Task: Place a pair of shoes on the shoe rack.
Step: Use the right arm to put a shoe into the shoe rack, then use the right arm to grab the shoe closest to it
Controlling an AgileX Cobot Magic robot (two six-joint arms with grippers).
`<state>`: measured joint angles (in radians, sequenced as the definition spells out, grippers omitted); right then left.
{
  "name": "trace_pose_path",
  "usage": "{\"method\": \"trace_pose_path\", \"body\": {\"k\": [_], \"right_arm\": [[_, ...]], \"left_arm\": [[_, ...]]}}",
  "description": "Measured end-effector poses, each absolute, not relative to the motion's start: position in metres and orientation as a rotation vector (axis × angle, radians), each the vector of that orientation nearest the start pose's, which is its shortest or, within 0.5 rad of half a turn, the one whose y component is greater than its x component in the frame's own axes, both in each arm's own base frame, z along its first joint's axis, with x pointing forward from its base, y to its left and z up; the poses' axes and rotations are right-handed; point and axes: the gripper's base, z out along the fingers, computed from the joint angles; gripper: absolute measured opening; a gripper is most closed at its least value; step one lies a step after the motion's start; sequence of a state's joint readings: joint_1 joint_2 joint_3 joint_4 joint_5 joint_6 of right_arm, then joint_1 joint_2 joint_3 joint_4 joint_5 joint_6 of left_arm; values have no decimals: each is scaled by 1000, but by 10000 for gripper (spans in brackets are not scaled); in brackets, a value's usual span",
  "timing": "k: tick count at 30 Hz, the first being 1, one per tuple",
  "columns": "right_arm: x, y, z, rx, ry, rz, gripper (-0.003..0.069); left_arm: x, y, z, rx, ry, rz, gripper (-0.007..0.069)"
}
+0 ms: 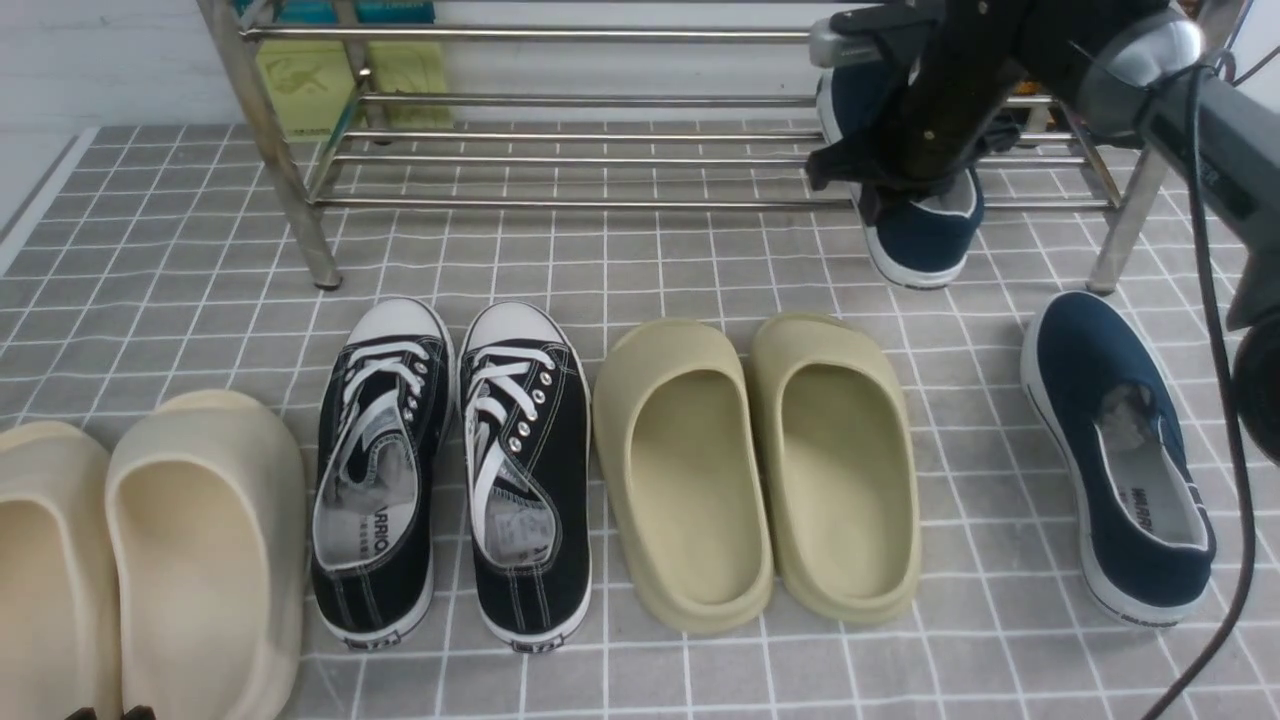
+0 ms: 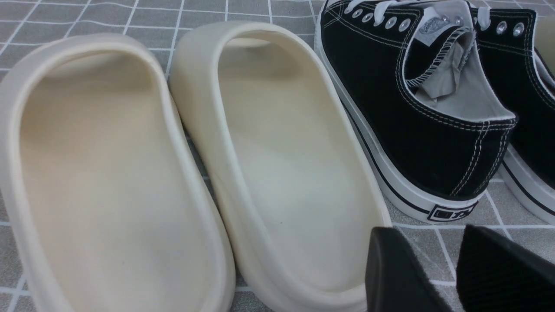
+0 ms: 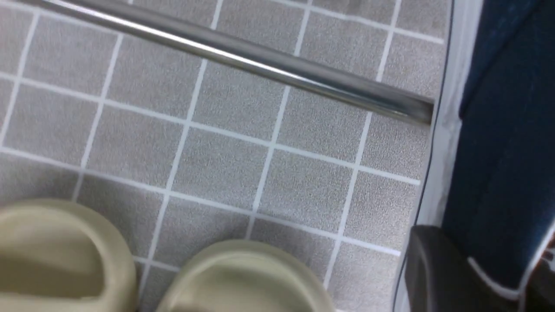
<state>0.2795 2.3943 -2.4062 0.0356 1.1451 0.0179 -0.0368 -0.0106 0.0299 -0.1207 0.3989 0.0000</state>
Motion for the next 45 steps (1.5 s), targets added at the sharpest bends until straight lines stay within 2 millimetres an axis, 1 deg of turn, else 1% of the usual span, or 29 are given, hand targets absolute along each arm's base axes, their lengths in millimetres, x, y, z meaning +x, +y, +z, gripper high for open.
{"method": "trace_pose_path", "body": {"k": [2,4,6,7,8,9,10,11,13,14,15,17,19,20,22,23,25,26,28,30,33,34,36,37,40,41,42,43,45], "right_arm": [[506,148,256,-363,2585,145,117],[506,148,261,-383,2554,142,246],[505,148,266,-382,2545,148,337],[502,148,269,-383,2542,149,403],[502,148,270,-383,2542,151,414],[499,147,273,-384,2540,152,454],[494,145,279,-385,2542,152,521],[486,143,292,-387,2531,151,563],[480,141,301,-387,2524,147,579],[468,136,318,-389,2518,129,596],[465,135,323,-390,2515,125,596],[441,127,355,-376,2488,116,589],[419,120,380,-333,2467,123,579],[403,114,393,-313,2467,113,575],[386,108,401,-295,2480,97,573],[363,99,401,-258,2536,62,572],[347,92,381,-234,2624,18,572],[344,91,380,-231,2630,11,572],[328,85,337,-203,2768,-33,572],[318,82,283,-174,2871,-53,572],[311,81,241,-127,2894,-45,566],[310,81,236,-126,2893,-44,565],[313,81,215,-109,2882,-47,533],[313,81,215,-105,2882,-46,528],[323,82,189,-109,2896,-83,421],[324,82,188,-110,2896,-85,412],[327,82,179,-114,2908,-102,347],[327,82,177,-115,2911,-106,325],[329,81,176,-120,2919,-136,146]], "left_arm": [[52,-6,168,-39,1901,-145,239],[52,-6,168,-39,1901,-145,239],[52,-6,168,-39,1901,-145,239],[52,-6,168,-39,1901,-145,239],[52,-6,168,-39,1901,-145,239],[52,-6,168,-39,1901,-145,239],[52,-6,168,-39,1901,-145,239],[52,-6,168,-39,1901,-145,239],[52,-6,168,-39,1901,-145,239],[52,-6,168,-39,1901,-145,239],[52,-6,168,-39,1901,-145,239],[52,-6,168,-39,1901,-145,239],[52,-6,168,-39,1901,-145,239],[52,-6,168,-39,1901,-145,239],[52,-6,168,-39,1901,-145,239],[52,-6,168,-39,1901,-145,239],[52,-6,168,-39,1901,-145,239],[52,-6,168,-39,1901,-145,239],[52,-6,168,-39,1901,-145,239],[52,-6,168,-39,1901,-145,239],[52,-6,168,-39,1901,-145,239],[52,-6,168,-39,1901,-145,239],[52,-6,168,-39,1901,-145,239],[52,-6,168,-39,1901,-145,239],[52,-6,168,-39,1901,-145,239],[52,-6,168,-39,1901,-145,239],[52,-6,168,-39,1901,-145,239],[52,-6,168,-39,1901,-145,239],[52,-6,168,-39,1901,-145,239]]}}
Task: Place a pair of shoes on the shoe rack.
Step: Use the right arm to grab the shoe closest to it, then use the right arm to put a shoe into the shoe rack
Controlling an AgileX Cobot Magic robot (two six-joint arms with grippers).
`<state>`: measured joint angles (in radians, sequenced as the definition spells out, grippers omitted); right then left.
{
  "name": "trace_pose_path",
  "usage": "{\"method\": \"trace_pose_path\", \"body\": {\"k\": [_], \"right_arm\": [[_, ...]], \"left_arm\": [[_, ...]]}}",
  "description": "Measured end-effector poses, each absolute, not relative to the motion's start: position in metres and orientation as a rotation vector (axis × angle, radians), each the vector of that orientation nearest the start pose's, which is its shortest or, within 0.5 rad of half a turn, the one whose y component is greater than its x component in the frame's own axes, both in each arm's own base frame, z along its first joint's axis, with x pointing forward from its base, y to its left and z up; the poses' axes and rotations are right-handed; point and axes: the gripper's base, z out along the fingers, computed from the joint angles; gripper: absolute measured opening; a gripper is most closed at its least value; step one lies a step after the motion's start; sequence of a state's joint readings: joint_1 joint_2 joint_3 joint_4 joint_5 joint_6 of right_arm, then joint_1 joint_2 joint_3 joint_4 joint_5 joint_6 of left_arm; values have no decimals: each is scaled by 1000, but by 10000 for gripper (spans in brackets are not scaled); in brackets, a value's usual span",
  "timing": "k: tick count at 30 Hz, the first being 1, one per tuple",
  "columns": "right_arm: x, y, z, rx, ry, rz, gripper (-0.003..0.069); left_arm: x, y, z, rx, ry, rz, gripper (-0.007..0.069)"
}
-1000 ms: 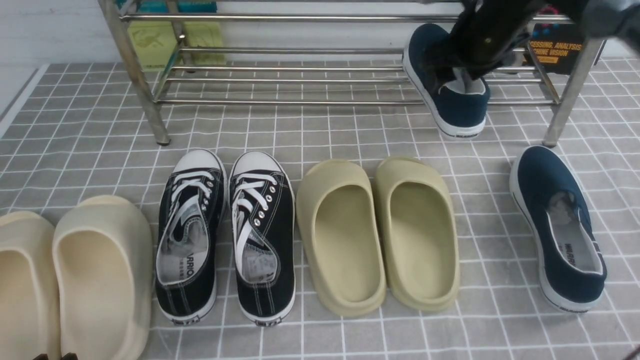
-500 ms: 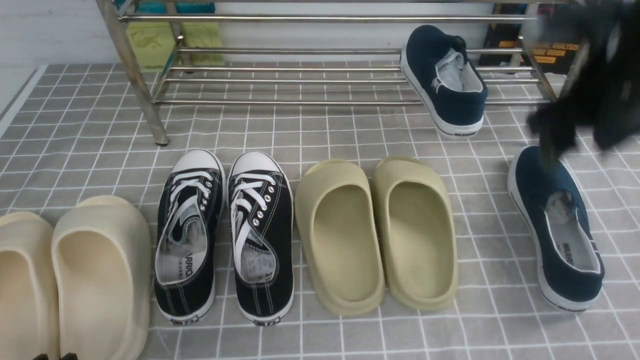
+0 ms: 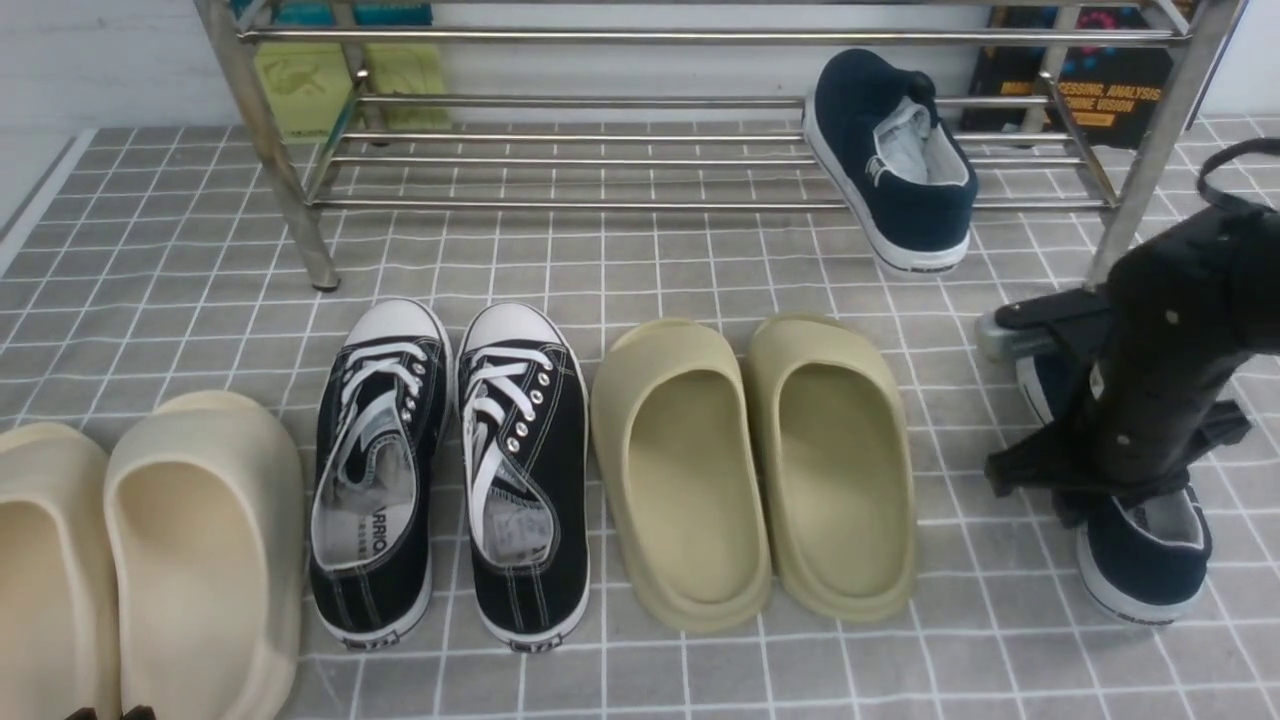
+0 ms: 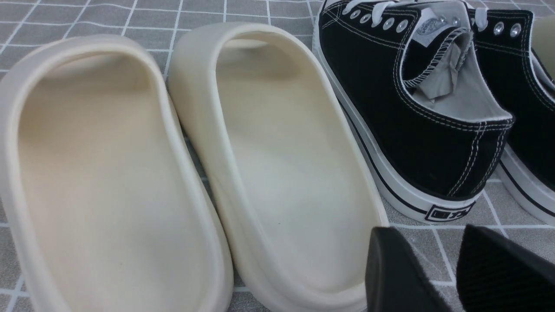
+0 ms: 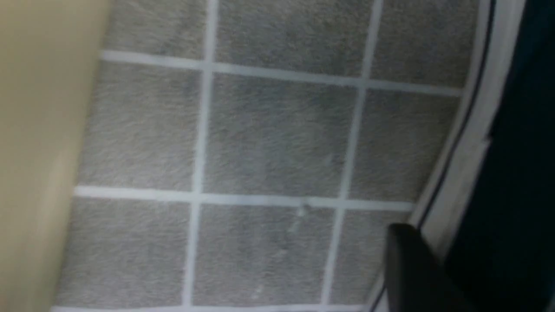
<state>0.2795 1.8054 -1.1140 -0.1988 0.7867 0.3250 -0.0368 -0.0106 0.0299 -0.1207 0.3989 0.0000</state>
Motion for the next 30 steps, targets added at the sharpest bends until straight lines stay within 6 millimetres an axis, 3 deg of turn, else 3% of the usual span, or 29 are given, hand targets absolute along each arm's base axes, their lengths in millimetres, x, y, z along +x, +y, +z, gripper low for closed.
{"method": "trace_pose_path", "body": {"k": [1,2,3,6,7,8,9,14,20,21,24,30], "right_arm": [[330,81,176,-120,2920,-136,132],[330,81,181,-106,2924,-138,55],[330,81,186,-103,2933,-149,31],[328,80,208,-107,2946,-157,29],[330,82,229,-123,2916,-127,29],[330,83,235,-124,2910,-117,29],[335,86,257,-137,2857,-81,29],[358,87,295,-109,2758,-32,29],[393,84,289,-88,2768,-41,29],[409,84,280,-88,2773,-50,29],[432,84,270,-93,2766,-56,29],[475,84,270,-69,2681,-45,29]], "left_arm": [[52,-6,168,-39,1901,-145,239],[52,-6,168,-39,1901,-145,239],[52,-6,168,-39,1901,-145,239],[52,-6,168,-39,1901,-145,239],[52,-6,168,-39,1901,-145,239],[52,-6,168,-39,1901,-145,239],[52,-6,168,-39,1901,-145,239],[52,-6,168,-39,1901,-145,239],[52,-6,168,-39,1901,-145,239],[52,-6,168,-39,1901,-145,239],[52,-6,168,-39,1901,-145,239],[52,-6,168,-39,1901,-145,239]]}}
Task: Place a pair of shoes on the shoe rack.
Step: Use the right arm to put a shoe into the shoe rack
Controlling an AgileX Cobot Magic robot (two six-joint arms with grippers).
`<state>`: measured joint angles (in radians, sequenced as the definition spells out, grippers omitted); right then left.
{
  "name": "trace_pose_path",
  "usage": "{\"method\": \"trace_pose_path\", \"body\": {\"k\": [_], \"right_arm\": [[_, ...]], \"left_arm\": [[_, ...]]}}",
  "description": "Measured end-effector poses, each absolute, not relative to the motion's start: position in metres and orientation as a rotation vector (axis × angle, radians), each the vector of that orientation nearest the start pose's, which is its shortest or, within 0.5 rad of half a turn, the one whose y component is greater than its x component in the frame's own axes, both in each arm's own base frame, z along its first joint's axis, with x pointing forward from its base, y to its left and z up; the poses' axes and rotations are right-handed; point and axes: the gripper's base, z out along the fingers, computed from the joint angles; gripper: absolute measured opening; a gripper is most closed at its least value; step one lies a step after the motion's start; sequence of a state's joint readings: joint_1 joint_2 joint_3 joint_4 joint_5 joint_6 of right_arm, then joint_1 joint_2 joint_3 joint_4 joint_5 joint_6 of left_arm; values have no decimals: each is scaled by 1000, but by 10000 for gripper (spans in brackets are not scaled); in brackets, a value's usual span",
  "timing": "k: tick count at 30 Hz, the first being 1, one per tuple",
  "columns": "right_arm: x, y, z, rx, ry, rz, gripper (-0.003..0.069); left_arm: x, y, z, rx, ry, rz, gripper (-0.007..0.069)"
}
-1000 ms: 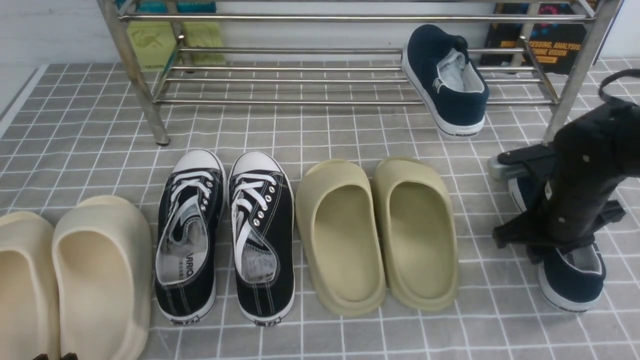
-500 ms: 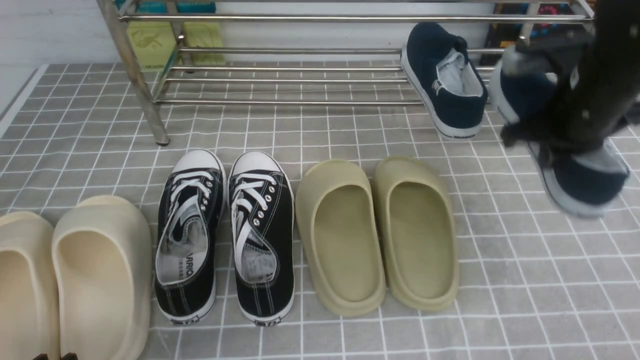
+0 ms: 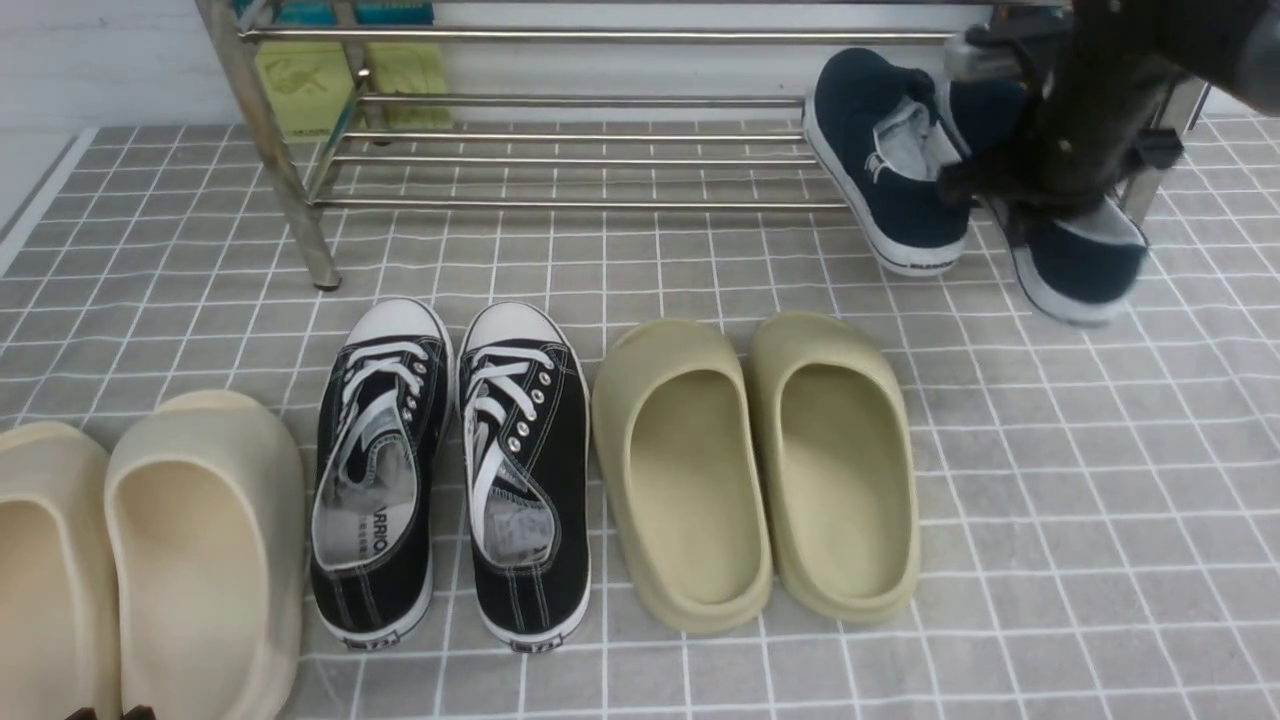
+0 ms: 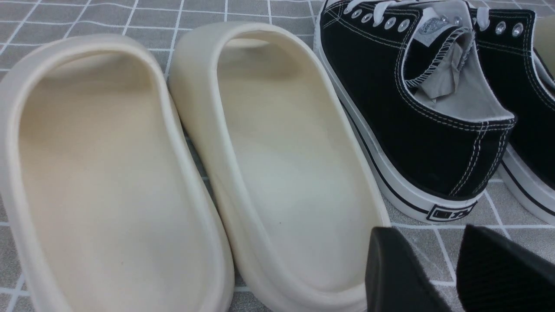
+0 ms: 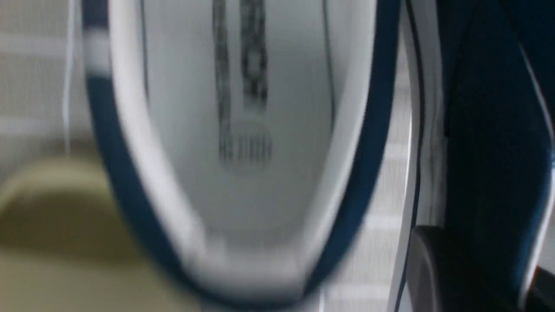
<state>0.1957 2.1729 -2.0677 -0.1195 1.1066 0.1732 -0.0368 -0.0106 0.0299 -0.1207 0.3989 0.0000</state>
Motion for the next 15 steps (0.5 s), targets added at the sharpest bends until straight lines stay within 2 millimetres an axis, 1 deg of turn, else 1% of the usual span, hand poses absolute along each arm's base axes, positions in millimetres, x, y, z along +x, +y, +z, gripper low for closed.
{"method": "trace_pose_path", "body": {"k": [1,2,5,6,7,12,14,15], "right_arm": [[488,83,271,-70,2644,-49,29],[494,83,271,-74,2626,-49,29],[510,82,268,-98,2596,-56,29],[511,81,267,-102,2594,-59,29],[517,82,263,-114,2589,-63,29],[522,84,260,-122,2565,-45,41],[523,84,259,-122,2564,-43,59],[523,84,259,-128,2560,-46,89]], "left_arm": [[52,-6,168,-39,1901,-145,239],[52,-6,168,-39,1901,-145,239],[52,-6,168,-39,1901,-145,239],[52,-6,168,-39,1901,-145,239],[52,-6,168,-39,1901,-145,239],[52,-6,168,-39,1901,-145,239],[52,-6,168,-39,1901,-145,239],[52,-6,168,-39,1901,-145,239]]}}
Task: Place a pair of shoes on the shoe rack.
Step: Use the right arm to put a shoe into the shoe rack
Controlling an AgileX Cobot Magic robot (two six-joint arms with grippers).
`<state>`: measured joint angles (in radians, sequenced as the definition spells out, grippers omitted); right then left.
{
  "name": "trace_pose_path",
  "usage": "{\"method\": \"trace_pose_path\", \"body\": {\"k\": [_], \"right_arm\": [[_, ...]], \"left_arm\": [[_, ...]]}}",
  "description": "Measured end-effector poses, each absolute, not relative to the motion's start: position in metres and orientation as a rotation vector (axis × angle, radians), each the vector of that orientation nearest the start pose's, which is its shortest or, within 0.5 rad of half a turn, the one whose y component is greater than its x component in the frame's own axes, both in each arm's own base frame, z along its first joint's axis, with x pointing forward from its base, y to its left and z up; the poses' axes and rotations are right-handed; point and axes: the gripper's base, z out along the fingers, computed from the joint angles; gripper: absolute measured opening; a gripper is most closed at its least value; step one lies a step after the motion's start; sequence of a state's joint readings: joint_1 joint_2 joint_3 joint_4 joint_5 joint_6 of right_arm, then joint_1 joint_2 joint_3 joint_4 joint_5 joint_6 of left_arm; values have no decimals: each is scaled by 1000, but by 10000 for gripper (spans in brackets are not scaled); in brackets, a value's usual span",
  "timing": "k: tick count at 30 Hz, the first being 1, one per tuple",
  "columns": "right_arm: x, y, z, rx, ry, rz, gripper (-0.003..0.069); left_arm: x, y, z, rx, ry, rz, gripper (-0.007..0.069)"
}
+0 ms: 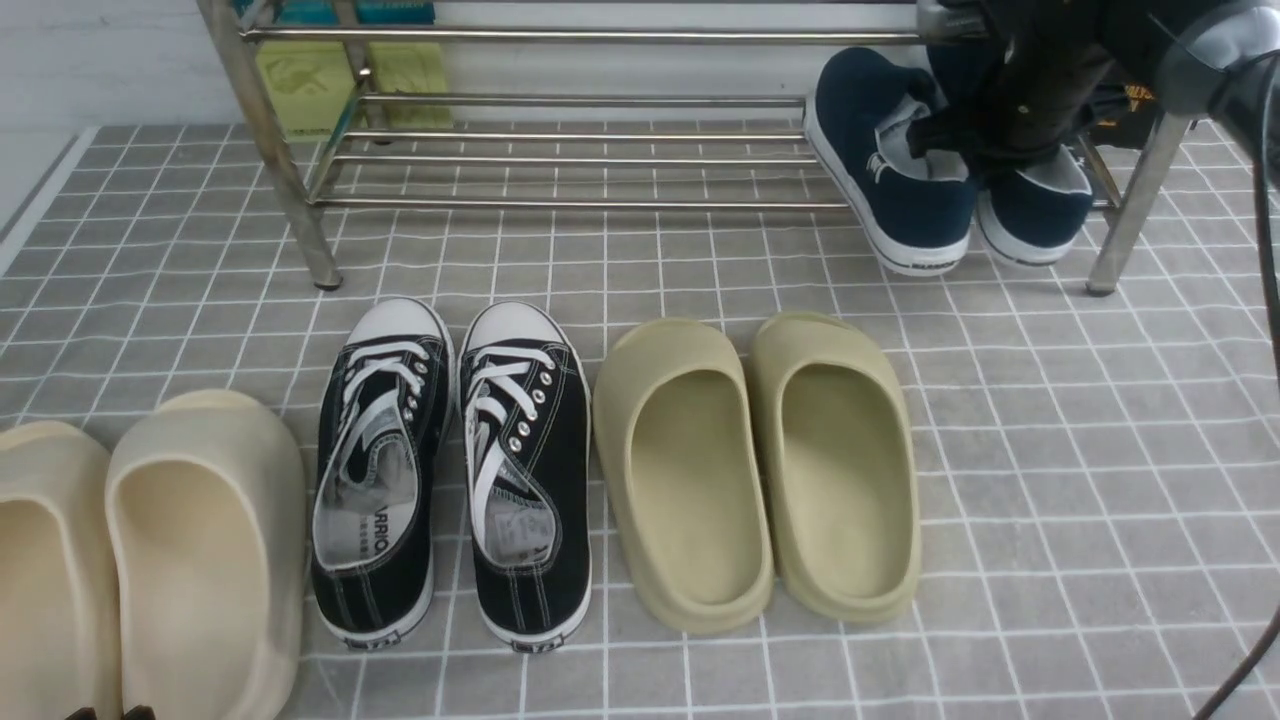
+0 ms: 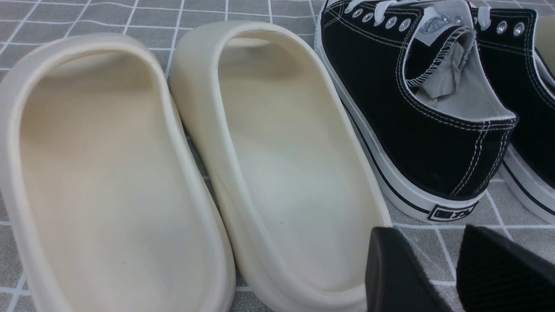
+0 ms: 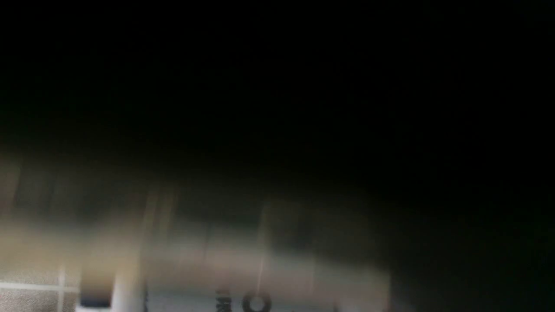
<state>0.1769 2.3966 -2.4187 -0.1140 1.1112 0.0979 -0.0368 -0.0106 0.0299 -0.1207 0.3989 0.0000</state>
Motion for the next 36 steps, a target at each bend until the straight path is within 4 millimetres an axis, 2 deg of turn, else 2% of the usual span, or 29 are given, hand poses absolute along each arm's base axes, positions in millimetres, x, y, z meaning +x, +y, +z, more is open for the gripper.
{"method": "trace_pose_path", "body": {"k": [2,6,8,9,13,15,18,22,23,24,31,35,36], "right_arm": [[523,83,260,-145,2552,-62,161],[523,82,262,-164,2547,-91,393],[522,81,263,-165,2547,-96,439],[521,80,265,-164,2551,-101,503],[516,77,266,-170,2576,-137,543],[515,76,265,-172,2586,-151,530],[514,75,263,-175,2598,-162,399],[514,78,262,-161,2603,-154,106],[514,77,262,-161,2602,-158,92],[514,77,262,-145,2599,-155,36],[515,77,263,-129,2586,-151,34],[516,79,263,-138,2574,-134,77],[517,80,263,-160,2569,-124,123]], "left_arm": [[52,-6,168,-39,1901,-145,239],[52,-6,168,-39,1901,-145,239],[52,-6,168,-39,1901,-145,239],[52,-6,168,-39,1901,-145,239],[52,-6,168,-39,1901,-145,239],[52,-6,168,-39,1901,-145,239],[52,-6,168,-39,1901,-145,239],[52,-6,168,-39,1901,-145,239],[52,-6,168,-39,1901,-145,239],[52,-6,168,-39,1901,-145,239],[52,-6,168,-39,1901,-145,239],[52,-6,168,-39,1901,-145,239],[52,-6,168,-39,1901,-145,239]]}}
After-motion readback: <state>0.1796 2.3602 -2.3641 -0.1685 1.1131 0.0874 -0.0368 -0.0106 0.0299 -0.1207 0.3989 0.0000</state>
